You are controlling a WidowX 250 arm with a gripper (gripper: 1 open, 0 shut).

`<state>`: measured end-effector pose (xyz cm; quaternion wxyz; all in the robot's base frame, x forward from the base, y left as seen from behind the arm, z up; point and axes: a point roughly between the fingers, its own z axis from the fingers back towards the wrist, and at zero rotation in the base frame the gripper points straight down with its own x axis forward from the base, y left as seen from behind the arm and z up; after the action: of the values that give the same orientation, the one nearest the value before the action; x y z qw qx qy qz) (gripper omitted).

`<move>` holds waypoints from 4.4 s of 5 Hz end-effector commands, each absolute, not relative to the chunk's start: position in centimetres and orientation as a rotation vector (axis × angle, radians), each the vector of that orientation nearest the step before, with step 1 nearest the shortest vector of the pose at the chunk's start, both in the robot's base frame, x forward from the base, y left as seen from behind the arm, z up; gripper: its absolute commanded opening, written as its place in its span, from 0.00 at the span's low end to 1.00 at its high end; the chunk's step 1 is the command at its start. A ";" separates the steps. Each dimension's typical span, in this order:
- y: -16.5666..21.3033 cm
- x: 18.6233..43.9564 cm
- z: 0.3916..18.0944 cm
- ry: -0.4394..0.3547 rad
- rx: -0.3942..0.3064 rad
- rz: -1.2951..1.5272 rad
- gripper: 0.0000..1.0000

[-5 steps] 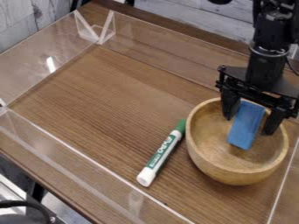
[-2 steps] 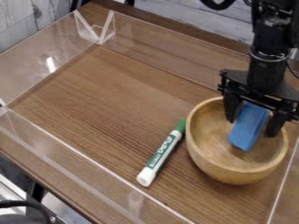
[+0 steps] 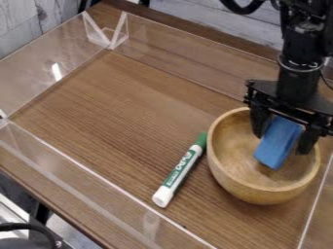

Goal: Remove the blue block from inside the brown bowl and put it on the table

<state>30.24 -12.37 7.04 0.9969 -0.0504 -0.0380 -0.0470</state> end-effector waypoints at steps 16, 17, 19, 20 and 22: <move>2.8 27.5 17.8 -0.177 -0.067 -0.062 0.00; 2.9 26.7 16.9 -0.173 -0.057 -0.076 0.00; 2.9 26.0 14.1 -0.158 -0.030 -0.080 0.00; 2.9 25.9 12.7 -0.155 -0.018 -0.079 0.00; 2.8 26.0 11.2 -0.152 -0.010 -0.080 0.00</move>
<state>25.51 2.72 10.34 0.9974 -0.0098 -0.0594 -0.0397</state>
